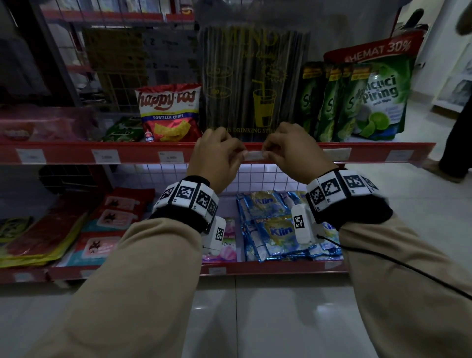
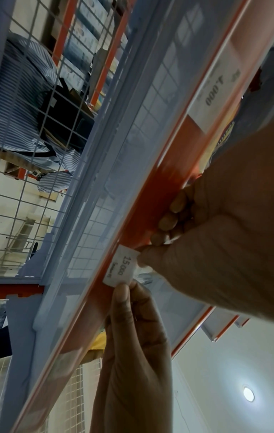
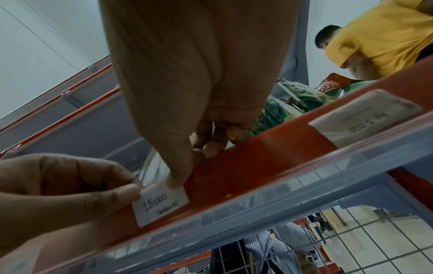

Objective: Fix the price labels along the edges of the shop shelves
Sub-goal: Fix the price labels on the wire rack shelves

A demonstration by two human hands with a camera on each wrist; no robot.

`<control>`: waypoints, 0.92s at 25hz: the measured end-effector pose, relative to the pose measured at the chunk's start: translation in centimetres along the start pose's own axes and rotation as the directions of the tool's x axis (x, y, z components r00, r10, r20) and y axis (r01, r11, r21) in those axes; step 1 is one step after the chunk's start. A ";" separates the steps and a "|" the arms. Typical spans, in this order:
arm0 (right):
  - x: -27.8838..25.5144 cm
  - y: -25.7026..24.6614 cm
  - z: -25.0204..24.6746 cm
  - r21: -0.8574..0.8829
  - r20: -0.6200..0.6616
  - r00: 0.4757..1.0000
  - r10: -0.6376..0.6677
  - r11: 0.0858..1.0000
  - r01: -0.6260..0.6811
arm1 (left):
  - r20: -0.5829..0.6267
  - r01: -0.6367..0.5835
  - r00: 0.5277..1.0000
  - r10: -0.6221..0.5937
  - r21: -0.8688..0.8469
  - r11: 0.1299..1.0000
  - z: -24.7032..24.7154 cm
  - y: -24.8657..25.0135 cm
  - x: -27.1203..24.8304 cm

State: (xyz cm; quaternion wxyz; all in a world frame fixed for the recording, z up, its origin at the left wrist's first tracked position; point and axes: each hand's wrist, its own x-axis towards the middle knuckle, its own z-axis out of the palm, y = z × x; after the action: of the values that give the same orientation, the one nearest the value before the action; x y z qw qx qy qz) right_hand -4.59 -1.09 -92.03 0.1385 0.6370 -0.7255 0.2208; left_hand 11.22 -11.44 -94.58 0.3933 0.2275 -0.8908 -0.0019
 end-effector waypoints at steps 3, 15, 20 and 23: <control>-0.3 0.1 -0.1 0.032 -0.025 1.000 -0.005 0.999 0.006 | 0.018 0.002 1.000 -0.002 0.019 1.000 0.0 0.0 0.1; -0.3 0.1 -0.2 -0.012 -0.014 1.000 0.001 1.000 -0.001 | -0.020 -0.001 1.000 0.001 -0.007 1.000 -0.5 0.0 -0.3; -0.7 0.3 -0.6 0.068 -0.063 0.998 0.028 0.997 -0.024 | -0.015 -0.012 1.000 0.012 0.009 1.000 -1.0 0.2 -0.3; -1.2 0.9 -0.9 0.023 -0.083 0.996 0.022 1.000 -0.021 | -0.047 -0.019 0.999 0.023 0.096 0.995 -1.0 0.7 -0.4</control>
State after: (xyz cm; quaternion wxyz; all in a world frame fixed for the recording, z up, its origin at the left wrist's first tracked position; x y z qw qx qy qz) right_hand -5.32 0.49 -91.96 0.1590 0.6210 -0.7234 0.2565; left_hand 11.85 -10.50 -94.07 0.4032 0.2365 -0.8826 0.0501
